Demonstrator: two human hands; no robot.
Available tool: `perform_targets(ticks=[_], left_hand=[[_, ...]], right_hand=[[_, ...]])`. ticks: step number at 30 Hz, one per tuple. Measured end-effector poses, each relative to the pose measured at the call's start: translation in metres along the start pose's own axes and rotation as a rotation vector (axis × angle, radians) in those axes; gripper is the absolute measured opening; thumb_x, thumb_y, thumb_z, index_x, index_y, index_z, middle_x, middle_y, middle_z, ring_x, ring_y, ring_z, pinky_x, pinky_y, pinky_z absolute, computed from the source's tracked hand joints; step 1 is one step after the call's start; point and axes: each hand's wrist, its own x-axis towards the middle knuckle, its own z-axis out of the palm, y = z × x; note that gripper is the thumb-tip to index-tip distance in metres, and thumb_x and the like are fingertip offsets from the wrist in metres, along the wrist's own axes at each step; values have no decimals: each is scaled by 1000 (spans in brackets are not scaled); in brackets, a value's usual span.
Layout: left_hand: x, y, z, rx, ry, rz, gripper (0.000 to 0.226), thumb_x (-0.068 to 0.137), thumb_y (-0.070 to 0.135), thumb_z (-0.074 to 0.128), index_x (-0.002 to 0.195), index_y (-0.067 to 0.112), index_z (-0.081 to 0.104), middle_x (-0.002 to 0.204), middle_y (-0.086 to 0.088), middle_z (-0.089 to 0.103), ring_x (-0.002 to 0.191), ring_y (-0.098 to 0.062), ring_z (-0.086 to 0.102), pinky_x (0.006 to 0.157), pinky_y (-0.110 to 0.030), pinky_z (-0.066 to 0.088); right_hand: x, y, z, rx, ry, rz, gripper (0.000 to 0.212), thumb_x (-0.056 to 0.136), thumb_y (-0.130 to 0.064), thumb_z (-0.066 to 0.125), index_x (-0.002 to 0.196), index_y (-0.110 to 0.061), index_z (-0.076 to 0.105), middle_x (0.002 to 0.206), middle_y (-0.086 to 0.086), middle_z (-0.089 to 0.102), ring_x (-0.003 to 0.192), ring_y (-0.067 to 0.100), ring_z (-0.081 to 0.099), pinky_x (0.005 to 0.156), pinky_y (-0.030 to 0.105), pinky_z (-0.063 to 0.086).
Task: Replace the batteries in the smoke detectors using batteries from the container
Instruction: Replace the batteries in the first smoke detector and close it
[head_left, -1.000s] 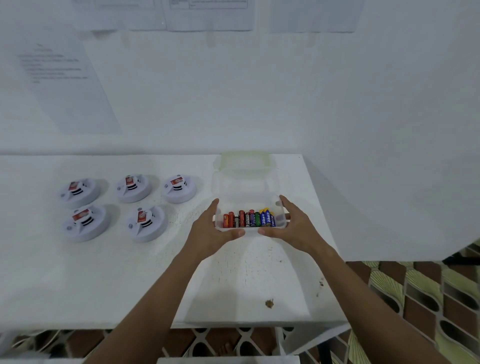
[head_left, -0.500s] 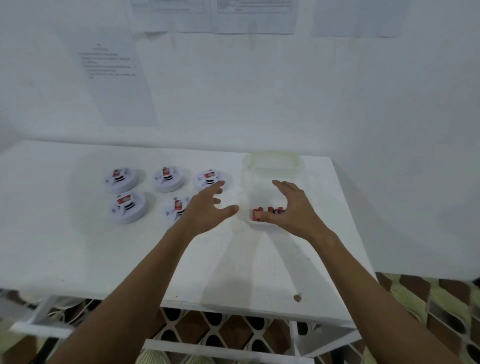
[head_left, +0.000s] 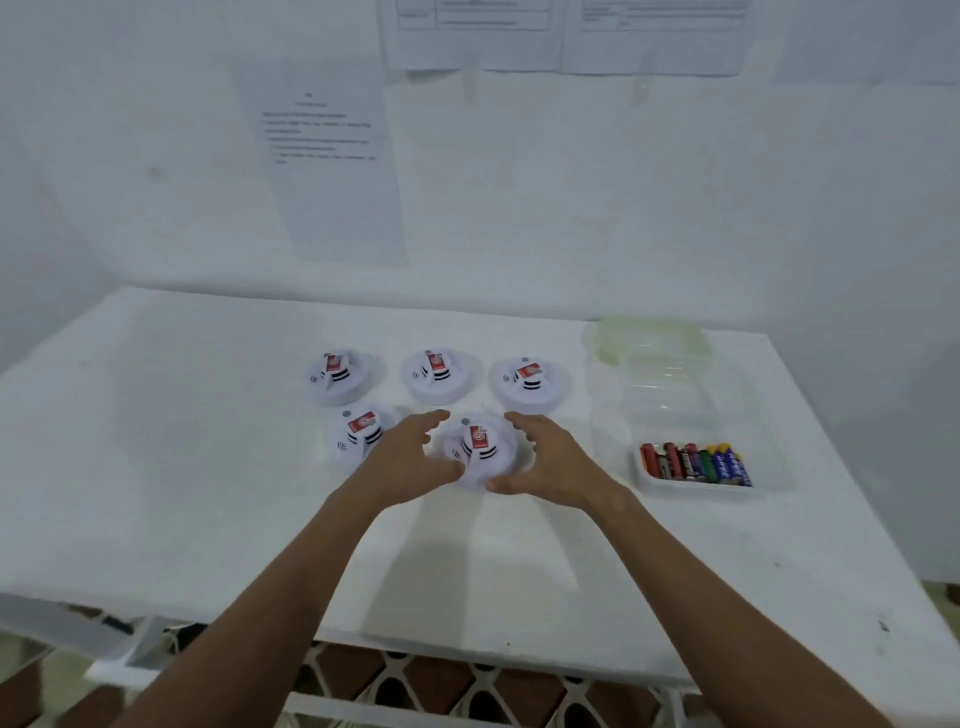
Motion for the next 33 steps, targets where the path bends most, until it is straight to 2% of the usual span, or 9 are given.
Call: perform_targets(ticks=[3,6,12,15,17,22,26,29,33], left_hand=[[8,-6,1,33,-100,67,45,77,9,72,96,40,44,87,21,48,87,-10,51,70,-18,44],[13,-14,2,18,-138,120,43,73,5,70,103,29,50,82,16,57,72,-5,53,61,-16,44],[15,-22,-1,-120,-136,174,72,75,9,74,137,31,42,114,12,60,83,-4,60,63,-10,47],[13,-21,-5,-200,-129,191,77,78,7,74,144,24,38,127,11,57,85,-7,68,65,-17,54],[8,-13,-10,-287,-140,205,78,80,3,72,146,23,36,132,12,55,87,-8,70,67,-21,56],[3,0,-26,-623,-206,225,65,86,-2,67,139,27,46,129,10,62,102,-17,68,90,-31,54],[-1,2,-32,-426,-193,222,64,81,24,77,137,36,49,129,16,57,110,-10,63,85,-22,53],[-3,9,-33,-393,-248,213,62,81,42,74,137,43,47,127,15,58,110,-6,63,90,-27,53],[-4,21,-32,-489,-316,230,55,82,29,75,132,40,54,118,6,69,101,-9,69,82,-23,56]], right_hand=[[8,2,14,-30,26,-24,61,60,-22,95,108,-27,59,106,-2,65,90,6,56,78,16,42],[10,0,20,-64,56,-32,60,57,-21,96,107,-12,64,103,4,68,93,13,60,75,13,45],[19,-3,22,-105,45,-25,62,55,-32,93,103,-12,58,97,7,61,94,27,55,87,38,50],[19,-6,16,-125,-21,33,100,59,-39,91,143,-32,37,134,1,45,127,20,42,107,39,43],[15,-9,9,-124,-73,63,116,65,-31,91,154,-31,18,140,3,34,127,16,37,104,29,40],[2,-18,0,14,-31,0,100,68,-18,88,147,-34,29,132,-2,39,114,19,52,91,27,53],[-9,-21,-11,341,-18,-18,96,66,-10,85,144,-34,34,137,-3,47,121,21,55,88,36,59],[-15,-20,-16,494,-70,-40,95,67,0,83,143,-32,36,138,-2,50,126,21,53,90,40,58],[-18,-19,-19,644,-139,-66,94,71,11,78,146,-27,35,143,2,49,130,27,51,100,53,51]])
